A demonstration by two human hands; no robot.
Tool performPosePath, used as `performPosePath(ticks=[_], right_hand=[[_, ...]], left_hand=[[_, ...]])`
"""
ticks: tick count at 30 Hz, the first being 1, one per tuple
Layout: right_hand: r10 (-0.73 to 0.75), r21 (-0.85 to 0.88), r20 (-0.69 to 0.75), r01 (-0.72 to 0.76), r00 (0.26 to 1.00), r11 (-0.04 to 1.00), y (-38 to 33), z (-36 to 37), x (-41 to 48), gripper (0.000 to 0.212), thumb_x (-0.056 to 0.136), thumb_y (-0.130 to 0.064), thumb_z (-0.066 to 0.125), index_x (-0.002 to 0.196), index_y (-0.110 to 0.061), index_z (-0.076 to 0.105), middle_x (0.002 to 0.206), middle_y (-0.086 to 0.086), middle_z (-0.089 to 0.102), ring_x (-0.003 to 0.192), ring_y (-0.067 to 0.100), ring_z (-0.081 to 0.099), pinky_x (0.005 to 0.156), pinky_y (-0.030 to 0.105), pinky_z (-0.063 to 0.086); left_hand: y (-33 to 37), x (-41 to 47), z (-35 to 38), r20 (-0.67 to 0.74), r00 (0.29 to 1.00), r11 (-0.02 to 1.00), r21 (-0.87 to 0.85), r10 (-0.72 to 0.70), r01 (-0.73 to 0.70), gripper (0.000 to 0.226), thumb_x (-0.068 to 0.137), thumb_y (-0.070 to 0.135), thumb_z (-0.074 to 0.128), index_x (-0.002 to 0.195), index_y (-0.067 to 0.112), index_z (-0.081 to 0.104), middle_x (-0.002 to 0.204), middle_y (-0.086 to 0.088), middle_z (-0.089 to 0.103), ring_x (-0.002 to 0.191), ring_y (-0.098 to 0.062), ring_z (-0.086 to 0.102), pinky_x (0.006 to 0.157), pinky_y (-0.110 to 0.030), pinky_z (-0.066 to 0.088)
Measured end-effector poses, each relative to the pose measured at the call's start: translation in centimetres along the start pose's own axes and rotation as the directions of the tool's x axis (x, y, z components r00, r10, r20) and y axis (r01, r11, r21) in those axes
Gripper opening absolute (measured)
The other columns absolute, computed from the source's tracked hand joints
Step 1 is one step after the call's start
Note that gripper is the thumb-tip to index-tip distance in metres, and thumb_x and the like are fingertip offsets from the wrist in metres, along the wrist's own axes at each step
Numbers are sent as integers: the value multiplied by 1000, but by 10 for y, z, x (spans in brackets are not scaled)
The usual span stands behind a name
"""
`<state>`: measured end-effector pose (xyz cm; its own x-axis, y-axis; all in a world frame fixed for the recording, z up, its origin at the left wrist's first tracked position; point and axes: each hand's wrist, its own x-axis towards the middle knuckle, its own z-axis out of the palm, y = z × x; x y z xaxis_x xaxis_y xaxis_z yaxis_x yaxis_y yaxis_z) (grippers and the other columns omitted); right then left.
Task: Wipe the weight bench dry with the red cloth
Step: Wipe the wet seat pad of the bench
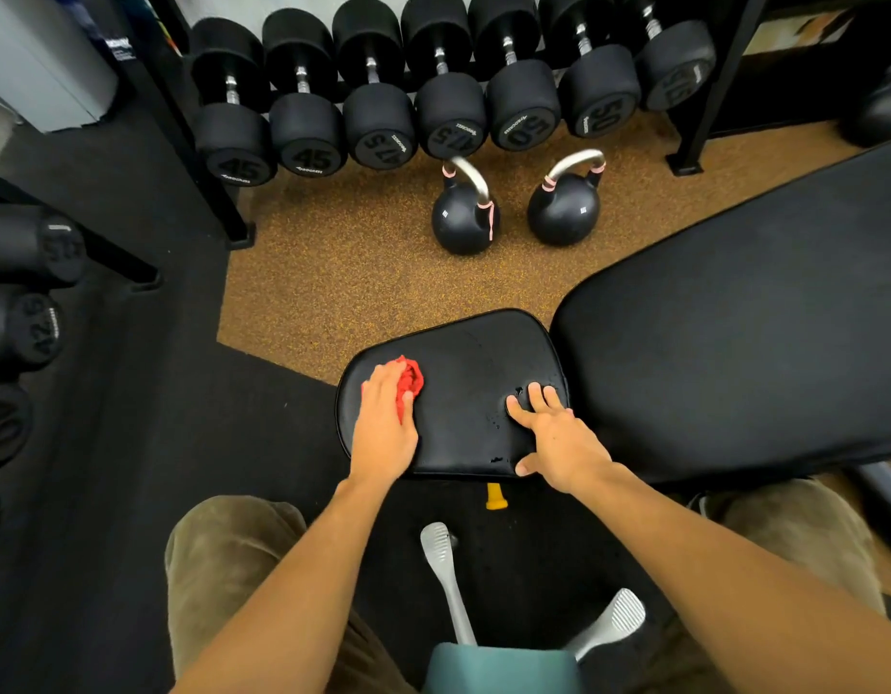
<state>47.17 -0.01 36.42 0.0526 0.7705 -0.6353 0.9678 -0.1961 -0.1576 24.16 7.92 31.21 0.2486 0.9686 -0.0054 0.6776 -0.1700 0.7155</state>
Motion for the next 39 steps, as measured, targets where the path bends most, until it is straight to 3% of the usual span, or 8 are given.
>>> performPosePath(ticks=[3,11,16,23,26,29,34,39], right_hand=[[3,-11,3,-3,1000,1000,0,-1,1,101,94,-36,71,165,-26,0,172,10,-11,159,30,-11,125,47,21],[-39,0,-15,39,999,999,2,-4,-9,100,94,-40,71,165,-25,2,172,8,-7,159,27,-8,124,44,22],[-86,211,-27,89,996,973,15,-8,-12,94,91,-38,75,164,-29,17,173,5,-2,160,25,0,126,45,19],[253,758,-371,133,894,639,36,10,-32,40,103,-31,60,141,-20,62,143,2,63,134,20,56,112,32,41],[386,817,-323,48,864,575,26,17,-46,40,109,-35,45,139,-14,62,130,6,69,121,23,62,102,33,43],[451,899,-239,21,860,437,25,25,-46,47,109,-46,38,112,-12,70,100,9,70,94,22,64,93,40,48],[376,979,-84,6,923,204,43,31,-41,60,106,-60,31,146,-22,55,144,-1,60,134,19,55,118,48,40],[281,989,-55,13,958,150,48,26,-48,64,108,-55,20,153,-19,47,157,1,49,145,22,45,121,45,36]], left_hand=[[15,-10,20,-17,999,999,22,27,-26,43,107,14,44,150,16,44,156,0,42,148,-19,32,124,-46,26],[53,-53,52,149,977,988,-52,154,-148,53,102,3,52,151,23,45,159,7,41,153,-7,26,130,-38,13],[60,-65,39,181,977,962,-267,116,-65,42,105,11,54,144,24,54,143,10,55,134,0,50,117,-29,39],[29,-65,-16,-301,945,974,-216,-128,63,37,108,20,50,145,16,53,138,9,56,127,5,50,108,-6,30],[3,-71,-12,-245,954,983,-103,-171,149,42,109,21,44,150,14,47,153,-4,49,147,-18,39,119,-32,34],[-3,-87,14,-187,971,986,39,-150,160,48,110,21,38,157,14,37,164,-3,34,157,-19,17,126,-47,25],[34,-108,57,-80,992,986,123,-99,108,57,107,13,42,162,16,26,169,0,23,159,-17,8,129,-43,13],[74,-119,88,4,1000,993,119,3,-3,70,97,-2,55,161,10,28,170,-6,20,158,-24,11,129,-46,10]])
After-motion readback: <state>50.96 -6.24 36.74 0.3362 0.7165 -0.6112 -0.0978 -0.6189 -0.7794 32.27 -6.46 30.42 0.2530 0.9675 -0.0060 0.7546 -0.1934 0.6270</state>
